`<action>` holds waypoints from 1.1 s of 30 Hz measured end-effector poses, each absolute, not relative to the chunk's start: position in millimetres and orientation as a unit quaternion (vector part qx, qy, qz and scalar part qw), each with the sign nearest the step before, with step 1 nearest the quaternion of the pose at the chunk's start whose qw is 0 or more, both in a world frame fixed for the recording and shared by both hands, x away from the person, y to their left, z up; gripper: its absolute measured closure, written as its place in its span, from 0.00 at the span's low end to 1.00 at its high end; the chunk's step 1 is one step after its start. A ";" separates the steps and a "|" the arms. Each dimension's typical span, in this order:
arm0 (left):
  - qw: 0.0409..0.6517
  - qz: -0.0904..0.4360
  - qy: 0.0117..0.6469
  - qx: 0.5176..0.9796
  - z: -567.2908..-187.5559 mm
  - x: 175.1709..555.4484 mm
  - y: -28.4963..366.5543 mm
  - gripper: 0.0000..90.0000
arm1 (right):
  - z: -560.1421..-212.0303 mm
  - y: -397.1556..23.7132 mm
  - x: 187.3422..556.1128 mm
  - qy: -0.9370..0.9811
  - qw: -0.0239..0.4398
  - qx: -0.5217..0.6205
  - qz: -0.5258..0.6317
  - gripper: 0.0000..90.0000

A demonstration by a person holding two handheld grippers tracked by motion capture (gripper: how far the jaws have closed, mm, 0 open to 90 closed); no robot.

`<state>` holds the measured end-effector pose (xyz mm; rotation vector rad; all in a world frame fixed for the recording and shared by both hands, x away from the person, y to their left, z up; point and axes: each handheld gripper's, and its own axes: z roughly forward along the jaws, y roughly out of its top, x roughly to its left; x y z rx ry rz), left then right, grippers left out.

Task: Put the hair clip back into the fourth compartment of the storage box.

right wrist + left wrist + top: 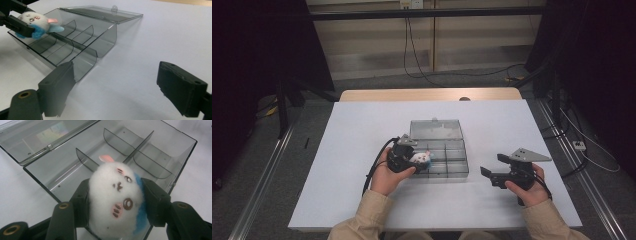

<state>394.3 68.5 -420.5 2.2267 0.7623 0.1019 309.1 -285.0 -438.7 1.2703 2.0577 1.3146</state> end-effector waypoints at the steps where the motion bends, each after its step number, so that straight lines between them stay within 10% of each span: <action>1: 0.381 0.042 0.297 0.874 -420.7 394.4 68.5 0.52 | -438.6 -285.0 309.1 0.734 0.194 0.453 0.468 0.16; 33: 0.380 0.053 0.289 0.877 -419.6 390.2 69.4 0.43 | -439.2 -285.2 309.2 0.732 0.191 0.455 0.469 0.16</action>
